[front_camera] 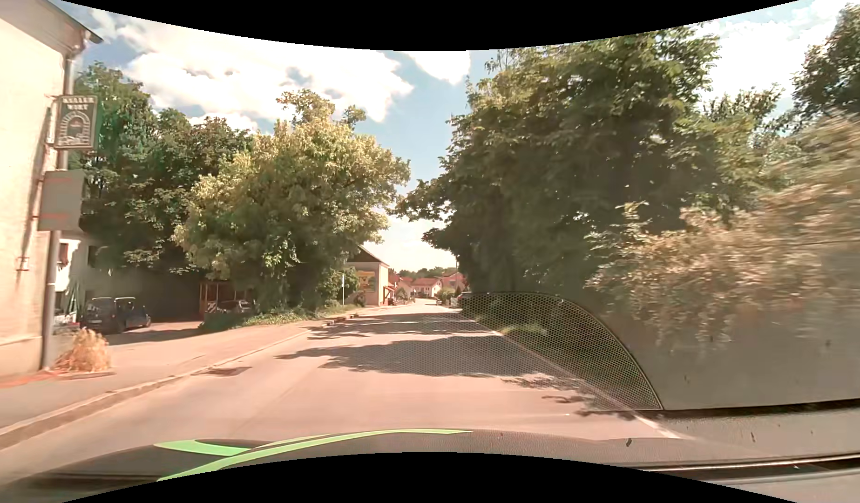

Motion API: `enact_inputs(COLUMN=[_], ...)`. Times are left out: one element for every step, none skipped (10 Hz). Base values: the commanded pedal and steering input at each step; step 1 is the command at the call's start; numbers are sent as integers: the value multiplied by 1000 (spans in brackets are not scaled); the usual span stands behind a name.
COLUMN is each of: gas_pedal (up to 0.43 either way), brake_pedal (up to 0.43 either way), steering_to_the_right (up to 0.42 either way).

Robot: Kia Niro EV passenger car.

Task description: Follow the waypoints while adhering to traffic rules and regulations

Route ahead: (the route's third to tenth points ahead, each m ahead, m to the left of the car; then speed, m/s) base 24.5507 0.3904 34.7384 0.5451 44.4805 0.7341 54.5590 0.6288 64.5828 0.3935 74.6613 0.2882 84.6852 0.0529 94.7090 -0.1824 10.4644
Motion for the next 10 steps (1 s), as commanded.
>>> enact_inputs(gas_pedal=[0,0,0,0,0,0,0,0,0,0], brake_pedal=[0,0,0,0,0,0,0,0,0,0], steering_to_the_right=[-7,-7,-6,-5,-5,-5,-5,-4,-4,-4])
